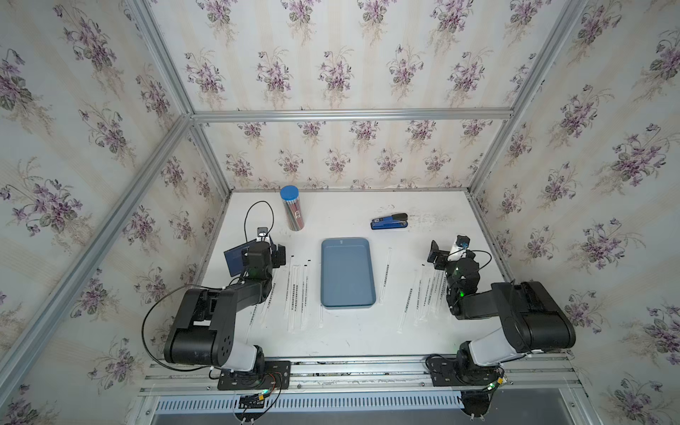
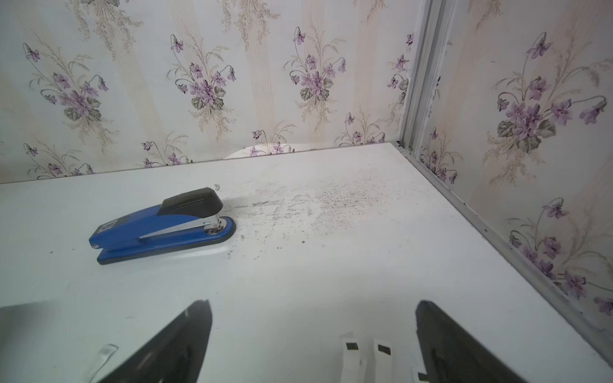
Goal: Put the straws into the storage box
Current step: Pick up the straw from the center of the board.
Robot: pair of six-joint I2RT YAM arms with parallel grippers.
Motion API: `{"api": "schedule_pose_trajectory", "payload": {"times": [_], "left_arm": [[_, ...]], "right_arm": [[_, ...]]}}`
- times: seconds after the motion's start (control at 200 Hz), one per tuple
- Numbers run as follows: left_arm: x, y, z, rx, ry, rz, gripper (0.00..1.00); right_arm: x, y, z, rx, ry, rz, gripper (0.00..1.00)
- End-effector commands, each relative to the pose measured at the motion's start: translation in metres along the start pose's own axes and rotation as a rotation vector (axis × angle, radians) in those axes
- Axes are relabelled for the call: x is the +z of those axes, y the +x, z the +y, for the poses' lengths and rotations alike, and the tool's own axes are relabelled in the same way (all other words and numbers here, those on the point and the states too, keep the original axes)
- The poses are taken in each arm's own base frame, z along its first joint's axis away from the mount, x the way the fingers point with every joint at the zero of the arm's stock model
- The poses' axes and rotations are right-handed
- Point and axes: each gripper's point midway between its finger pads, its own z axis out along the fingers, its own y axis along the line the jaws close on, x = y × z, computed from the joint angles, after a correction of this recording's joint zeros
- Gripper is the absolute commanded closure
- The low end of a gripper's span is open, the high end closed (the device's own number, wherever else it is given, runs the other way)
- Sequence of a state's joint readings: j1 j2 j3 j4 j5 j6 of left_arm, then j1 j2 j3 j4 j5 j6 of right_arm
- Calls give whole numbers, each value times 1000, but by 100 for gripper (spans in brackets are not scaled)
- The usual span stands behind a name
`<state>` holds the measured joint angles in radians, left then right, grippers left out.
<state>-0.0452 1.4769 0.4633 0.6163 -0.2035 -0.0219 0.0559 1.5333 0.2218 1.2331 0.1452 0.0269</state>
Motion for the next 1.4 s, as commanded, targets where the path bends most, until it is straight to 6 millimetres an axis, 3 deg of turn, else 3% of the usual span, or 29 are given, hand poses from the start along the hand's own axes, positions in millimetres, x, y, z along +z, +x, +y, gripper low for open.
{"api": "schedule_pose_trajectory", "payload": {"times": [0.0, 0.724, 0.849, 0.889, 0.954, 1.024, 1.159, 1.204, 1.224, 1.259, 1.304, 1.399], "left_arm": [[0, -6, 1, 1, -3, -17, 0], [0, -4, 1, -1, 0, -15, 0], [-4, -13, 2, 3, -12, -18, 0], [-7, -16, 1, 32, -19, -4, 0], [-23, -37, 8, 40, -88, -9, 0], [-37, -48, 13, 32, -132, 9, 0], [-69, -55, 34, -58, -226, 75, 0], [-78, -54, 41, -86, -247, 101, 0], [-82, -54, 44, -93, -257, 114, 0], [-88, -54, 48, -109, -273, 133, 0], [-95, -53, 54, -140, -302, 167, 0], [-109, -52, 68, -242, -353, 261, 0]], "right_arm": [[0, -8, 0, 5, -1, -30, 0], [0, -7, 1, 7, -4, -29, 0], [5, -25, 4, -8, 3, -9, 0], [9, -38, 4, -1, 30, 18, 0], [18, -54, -5, 93, 116, 104, 0], [21, -62, -10, 175, 201, 237, 0], [17, -72, -10, 299, 292, 414, 0], [17, -64, -6, 392, 272, 492, 0], [20, -62, 3, 422, 195, 530, 5], [22, -59, 20, 464, 71, 576, 21], [18, -56, 30, 497, 46, 607, 34], [4, -59, 61, 446, 44, 610, 41]]}}
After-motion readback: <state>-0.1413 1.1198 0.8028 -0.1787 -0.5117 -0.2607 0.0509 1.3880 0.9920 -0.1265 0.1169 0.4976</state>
